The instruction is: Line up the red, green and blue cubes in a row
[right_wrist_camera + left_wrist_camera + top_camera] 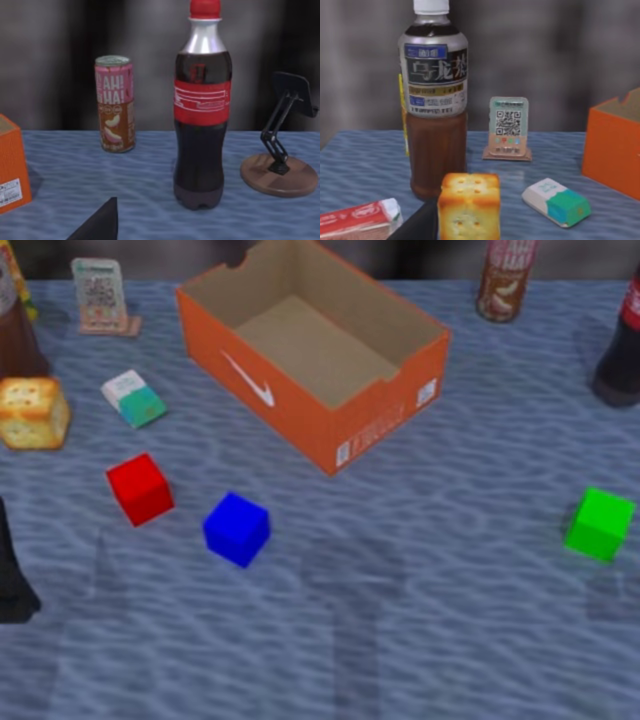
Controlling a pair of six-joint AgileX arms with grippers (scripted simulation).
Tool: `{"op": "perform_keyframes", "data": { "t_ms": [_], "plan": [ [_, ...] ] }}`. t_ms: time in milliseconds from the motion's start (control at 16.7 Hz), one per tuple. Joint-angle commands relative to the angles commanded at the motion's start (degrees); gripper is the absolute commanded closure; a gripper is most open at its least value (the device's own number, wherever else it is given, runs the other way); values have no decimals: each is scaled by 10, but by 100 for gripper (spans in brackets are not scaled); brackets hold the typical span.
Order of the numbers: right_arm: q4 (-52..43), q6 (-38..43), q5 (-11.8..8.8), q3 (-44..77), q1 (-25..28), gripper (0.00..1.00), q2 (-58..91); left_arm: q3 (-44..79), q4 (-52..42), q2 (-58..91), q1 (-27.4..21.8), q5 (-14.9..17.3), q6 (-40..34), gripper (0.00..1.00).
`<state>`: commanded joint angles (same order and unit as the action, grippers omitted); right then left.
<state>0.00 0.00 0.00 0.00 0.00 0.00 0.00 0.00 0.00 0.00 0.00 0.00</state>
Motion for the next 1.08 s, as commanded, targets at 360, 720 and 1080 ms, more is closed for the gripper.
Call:
{"op": "perform_keyframes", "data": {
  "t_ms": [360, 720, 1080],
  "plan": [
    [0, 0, 0, 0, 0, 0, 0, 58, -41, 59, -9, 1, 27, 0],
    [0, 0, 0, 0, 0, 0, 0, 287, -193, 330, -36, 1, 128, 0],
    [0, 0, 0, 0, 0, 0, 0, 564, -393, 717, -70, 0, 256, 0]
  ]
}}
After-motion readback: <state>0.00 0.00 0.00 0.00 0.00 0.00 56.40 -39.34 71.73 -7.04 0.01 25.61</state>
